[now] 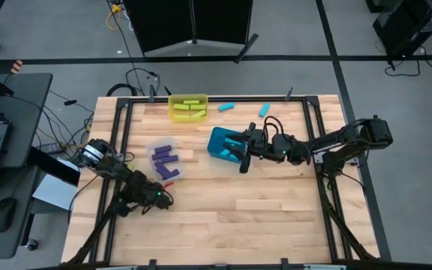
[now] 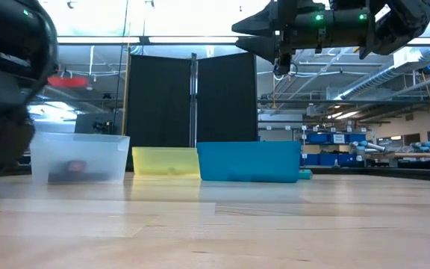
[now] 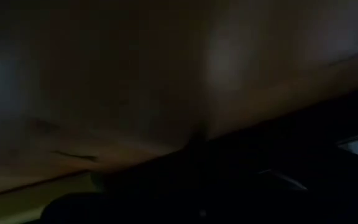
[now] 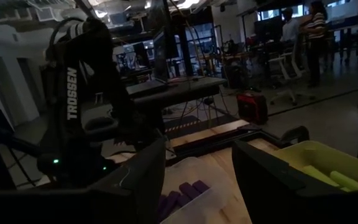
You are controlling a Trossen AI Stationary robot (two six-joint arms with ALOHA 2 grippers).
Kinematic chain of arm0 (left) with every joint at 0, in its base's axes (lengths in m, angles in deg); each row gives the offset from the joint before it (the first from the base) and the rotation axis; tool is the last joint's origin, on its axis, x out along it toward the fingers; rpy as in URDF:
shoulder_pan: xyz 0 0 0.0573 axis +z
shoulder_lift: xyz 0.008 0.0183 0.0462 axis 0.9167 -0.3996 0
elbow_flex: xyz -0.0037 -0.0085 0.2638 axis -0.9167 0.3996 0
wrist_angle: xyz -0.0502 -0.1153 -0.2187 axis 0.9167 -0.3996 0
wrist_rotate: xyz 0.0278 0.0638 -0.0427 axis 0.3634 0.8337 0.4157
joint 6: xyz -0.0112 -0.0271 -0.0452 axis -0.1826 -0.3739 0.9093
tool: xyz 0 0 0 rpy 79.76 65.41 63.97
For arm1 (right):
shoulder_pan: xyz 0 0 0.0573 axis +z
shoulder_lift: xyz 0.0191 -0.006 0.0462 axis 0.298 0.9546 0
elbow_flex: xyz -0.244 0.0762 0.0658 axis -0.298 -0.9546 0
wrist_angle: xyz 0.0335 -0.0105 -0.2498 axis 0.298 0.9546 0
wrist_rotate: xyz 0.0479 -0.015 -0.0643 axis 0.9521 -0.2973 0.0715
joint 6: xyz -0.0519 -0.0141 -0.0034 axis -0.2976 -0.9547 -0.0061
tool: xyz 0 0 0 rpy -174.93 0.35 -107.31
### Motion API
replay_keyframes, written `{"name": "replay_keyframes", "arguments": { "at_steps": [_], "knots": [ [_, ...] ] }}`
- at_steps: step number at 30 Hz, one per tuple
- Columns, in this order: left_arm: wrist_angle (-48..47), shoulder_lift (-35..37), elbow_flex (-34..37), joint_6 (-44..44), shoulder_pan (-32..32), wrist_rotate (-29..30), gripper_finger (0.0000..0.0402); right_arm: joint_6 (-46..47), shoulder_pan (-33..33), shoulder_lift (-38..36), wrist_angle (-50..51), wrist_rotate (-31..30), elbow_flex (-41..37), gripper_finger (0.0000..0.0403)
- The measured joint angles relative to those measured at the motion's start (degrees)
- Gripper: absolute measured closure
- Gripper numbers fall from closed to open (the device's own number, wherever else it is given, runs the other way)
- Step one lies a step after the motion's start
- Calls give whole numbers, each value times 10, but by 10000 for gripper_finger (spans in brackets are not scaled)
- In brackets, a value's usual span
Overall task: Sort blocks
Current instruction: Put the green block into the yellow bin
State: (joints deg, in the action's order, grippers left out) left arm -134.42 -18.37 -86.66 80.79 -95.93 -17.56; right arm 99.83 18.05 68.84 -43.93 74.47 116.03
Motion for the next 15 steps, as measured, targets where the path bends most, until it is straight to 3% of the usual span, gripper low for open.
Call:
{"name": "replay_keyframes", "arguments": {
  "at_steps": [15],
  "knots": [
    [4,0,8,15,113,23,401,-5,9,0,13,0,0,206]
  ]
}}
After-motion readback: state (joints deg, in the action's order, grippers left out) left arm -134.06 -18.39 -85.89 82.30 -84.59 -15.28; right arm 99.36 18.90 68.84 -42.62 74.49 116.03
